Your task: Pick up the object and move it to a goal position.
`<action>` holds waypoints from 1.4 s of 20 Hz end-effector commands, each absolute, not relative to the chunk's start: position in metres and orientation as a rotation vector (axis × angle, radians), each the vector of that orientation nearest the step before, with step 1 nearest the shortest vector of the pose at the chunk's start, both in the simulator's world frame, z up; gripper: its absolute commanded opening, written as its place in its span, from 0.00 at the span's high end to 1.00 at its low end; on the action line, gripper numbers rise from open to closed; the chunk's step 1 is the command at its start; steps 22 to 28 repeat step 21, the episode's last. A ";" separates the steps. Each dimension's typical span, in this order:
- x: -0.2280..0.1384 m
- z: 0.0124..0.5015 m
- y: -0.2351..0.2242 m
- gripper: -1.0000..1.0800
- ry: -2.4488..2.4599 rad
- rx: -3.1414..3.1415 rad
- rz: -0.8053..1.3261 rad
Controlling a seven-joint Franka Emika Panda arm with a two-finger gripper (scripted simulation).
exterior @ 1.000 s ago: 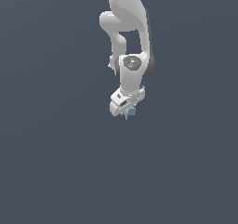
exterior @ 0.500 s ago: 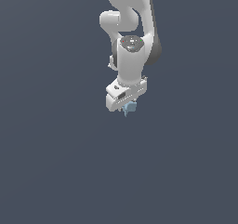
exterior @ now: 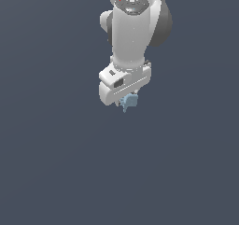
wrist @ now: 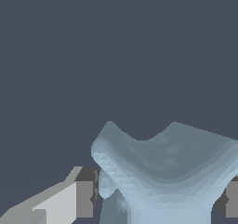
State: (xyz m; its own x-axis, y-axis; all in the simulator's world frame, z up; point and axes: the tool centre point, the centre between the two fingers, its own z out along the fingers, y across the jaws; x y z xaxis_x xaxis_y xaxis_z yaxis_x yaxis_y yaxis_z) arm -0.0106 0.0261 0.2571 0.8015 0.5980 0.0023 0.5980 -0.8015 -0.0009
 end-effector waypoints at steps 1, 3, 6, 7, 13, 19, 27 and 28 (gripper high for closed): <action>-0.001 0.279 0.023 1.00 -0.989 -2.980 -0.001; 0.006 0.294 0.021 1.00 -0.989 -2.980 -0.001; 0.015 0.313 0.019 1.00 -0.989 -2.981 -0.001; 0.017 0.318 0.018 1.00 -0.989 -2.981 -0.001; 0.028 0.340 0.016 1.00 -0.989 -2.982 0.000; 0.033 0.349 0.015 1.00 -0.989 -2.982 0.000; 0.033 0.350 0.014 1.00 -0.988 -2.982 0.000; 0.033 0.350 0.014 1.00 -0.988 -2.982 0.000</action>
